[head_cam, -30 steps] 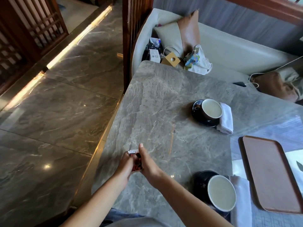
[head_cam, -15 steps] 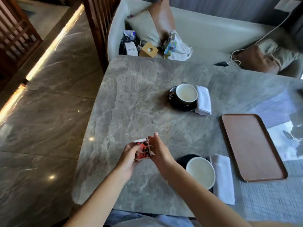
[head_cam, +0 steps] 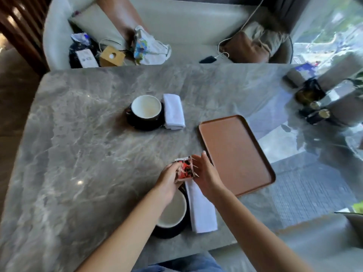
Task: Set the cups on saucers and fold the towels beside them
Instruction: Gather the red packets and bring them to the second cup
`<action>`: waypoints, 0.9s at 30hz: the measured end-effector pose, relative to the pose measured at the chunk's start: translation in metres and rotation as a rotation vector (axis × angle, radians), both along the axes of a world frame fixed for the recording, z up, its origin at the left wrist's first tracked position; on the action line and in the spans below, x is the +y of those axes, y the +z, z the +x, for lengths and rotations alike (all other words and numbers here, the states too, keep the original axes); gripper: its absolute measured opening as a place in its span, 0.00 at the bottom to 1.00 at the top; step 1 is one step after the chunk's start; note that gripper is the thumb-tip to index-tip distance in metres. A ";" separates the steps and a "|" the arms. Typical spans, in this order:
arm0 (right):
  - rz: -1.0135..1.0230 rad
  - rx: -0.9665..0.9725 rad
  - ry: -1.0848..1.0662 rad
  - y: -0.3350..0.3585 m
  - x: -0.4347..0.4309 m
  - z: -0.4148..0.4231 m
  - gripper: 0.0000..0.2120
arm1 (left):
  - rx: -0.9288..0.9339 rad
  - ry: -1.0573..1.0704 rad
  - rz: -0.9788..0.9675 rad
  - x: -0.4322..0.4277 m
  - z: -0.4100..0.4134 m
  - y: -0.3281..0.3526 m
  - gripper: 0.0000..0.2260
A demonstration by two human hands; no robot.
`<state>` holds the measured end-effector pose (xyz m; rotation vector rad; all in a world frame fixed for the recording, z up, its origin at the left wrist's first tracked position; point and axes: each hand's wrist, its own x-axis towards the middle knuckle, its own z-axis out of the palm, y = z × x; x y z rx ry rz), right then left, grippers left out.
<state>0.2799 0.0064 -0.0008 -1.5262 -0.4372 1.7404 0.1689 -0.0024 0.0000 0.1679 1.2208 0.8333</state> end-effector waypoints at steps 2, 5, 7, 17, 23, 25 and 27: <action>-0.006 -0.017 -0.045 -0.005 0.011 0.028 0.23 | 0.024 -0.018 -0.005 0.013 0.030 -0.001 0.09; 0.005 -0.039 -0.037 -0.010 0.033 0.061 0.23 | 0.060 -0.064 -0.014 0.036 0.066 -0.003 0.08; 0.005 -0.063 -0.043 -0.015 0.052 0.078 0.22 | 0.088 -0.086 -0.028 0.054 0.085 -0.004 0.08; 0.034 -0.222 0.084 -0.040 0.147 0.109 0.20 | 0.206 0.013 -0.094 0.141 0.130 -0.006 0.08; 0.083 -0.262 0.181 -0.051 0.162 0.110 0.20 | 0.238 -0.032 -0.169 0.163 0.133 -0.008 0.10; 0.114 -0.293 0.181 -0.053 0.161 0.109 0.16 | 0.223 -0.042 -0.179 0.165 0.134 -0.008 0.11; 0.133 -0.319 0.192 -0.054 0.161 0.109 0.12 | 0.203 -0.044 -0.189 0.168 0.135 -0.008 0.11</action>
